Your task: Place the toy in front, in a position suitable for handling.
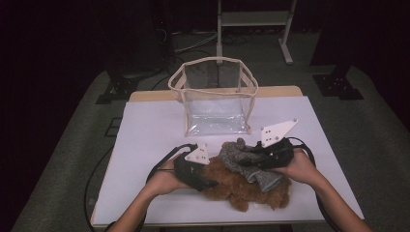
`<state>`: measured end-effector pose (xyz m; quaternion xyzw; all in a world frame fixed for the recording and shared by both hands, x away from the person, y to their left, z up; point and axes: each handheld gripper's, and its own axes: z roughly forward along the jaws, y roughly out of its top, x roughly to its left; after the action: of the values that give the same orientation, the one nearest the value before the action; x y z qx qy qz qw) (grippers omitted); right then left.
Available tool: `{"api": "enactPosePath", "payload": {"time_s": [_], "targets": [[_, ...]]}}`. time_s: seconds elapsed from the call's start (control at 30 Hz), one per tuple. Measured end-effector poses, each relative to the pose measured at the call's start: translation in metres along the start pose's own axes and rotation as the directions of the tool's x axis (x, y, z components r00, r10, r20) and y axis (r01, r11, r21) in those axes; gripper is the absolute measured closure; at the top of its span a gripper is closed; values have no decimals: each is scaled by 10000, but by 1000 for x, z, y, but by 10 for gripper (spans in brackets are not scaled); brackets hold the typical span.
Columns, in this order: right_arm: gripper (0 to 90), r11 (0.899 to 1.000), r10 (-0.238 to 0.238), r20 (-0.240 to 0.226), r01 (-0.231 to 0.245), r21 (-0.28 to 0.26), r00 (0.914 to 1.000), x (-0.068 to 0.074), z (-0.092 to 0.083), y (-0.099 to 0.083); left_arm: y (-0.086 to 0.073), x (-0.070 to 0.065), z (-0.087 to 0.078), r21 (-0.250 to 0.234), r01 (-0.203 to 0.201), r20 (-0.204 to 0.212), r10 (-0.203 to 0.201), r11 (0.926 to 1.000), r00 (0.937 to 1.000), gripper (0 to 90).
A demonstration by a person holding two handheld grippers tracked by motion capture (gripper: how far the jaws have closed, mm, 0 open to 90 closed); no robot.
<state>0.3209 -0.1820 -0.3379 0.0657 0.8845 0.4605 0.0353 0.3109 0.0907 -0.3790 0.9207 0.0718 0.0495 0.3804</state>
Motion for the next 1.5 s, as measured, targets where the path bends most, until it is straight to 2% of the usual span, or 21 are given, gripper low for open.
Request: {"api": "enactPosePath", "payload": {"time_s": [0.13,0.23,0.33,0.43,0.57,0.63,0.73,0.8,0.87,1.0,1.13,1.27,1.37,1.43,1.5], "targets": [[743,9991,369,137,-371,179,9992,-6,0,-15,-5,-1,-2,-149,89,-8,-89,9998,10000,320],[743,9963,854,282,-856,94,9960,-7,-12,-32,-6,-2,-3,-231,143,-48,-144,9996,9999,324],[743,9966,807,438,-813,102,9958,-5,-18,-32,-4,-1,-2,-171,171,-87,-173,9997,9998,328],[743,9980,633,480,-629,-93,9968,-4,-23,-24,-1,0,-1,-139,138,-129,-140,9998,9998,331],[743,9990,379,329,-371,-248,9987,-4,-19,-12,0,1,-1,-147,167,-126,-169,9998,9998,333],[742,9992,378,212,-375,-155,9991,-4,-13,-13,-2,2,-1,-186,207,-128,-209,9996,9997,333],[742,9982,501,246,-509,303,9984,-5,-5,-23,-6,2,-2,-341,287,-141,-292,9990,9995,336],[742,9973,679,292,-686,259,9973,-6,-8,-29,-5,2,-2,-358,267,-160,-273,9990,9995,338],[742,9973,660,418,-672,291,9969,-5,-13,-30,-4,2,-2,-356,345,-186,-351,9988,9992,338],[742,9984,533,354,-540,184,9979,-4,-16,-21,0,4,-1,-304,304,-247,-311,9991,9992,338],[742,9996,272,154,-271,-100,9995,-4,-7,-6,5,5,2,-326,267,-252,-275,9991,9993,338],[742,9999,145,-141,-146,-33,9998,-6,9,1,6,6,3,-293,243,-239,-250,9993,9994,338],[742,9996,239,-137,-237,170,9996,-9,13,-3,1,5,2,-363,265,-215,-273,9990,9994,339],[742,9984,370,21,-371,426,9993,-10,11,-10,-2,4,2,-504,375,-183,-385,9980,9991,340],[742,9976,597,49,-599,359,9982,-12,6,-16,-3,4,1,-574,372,-177,-383,9977,9991,341]]}}
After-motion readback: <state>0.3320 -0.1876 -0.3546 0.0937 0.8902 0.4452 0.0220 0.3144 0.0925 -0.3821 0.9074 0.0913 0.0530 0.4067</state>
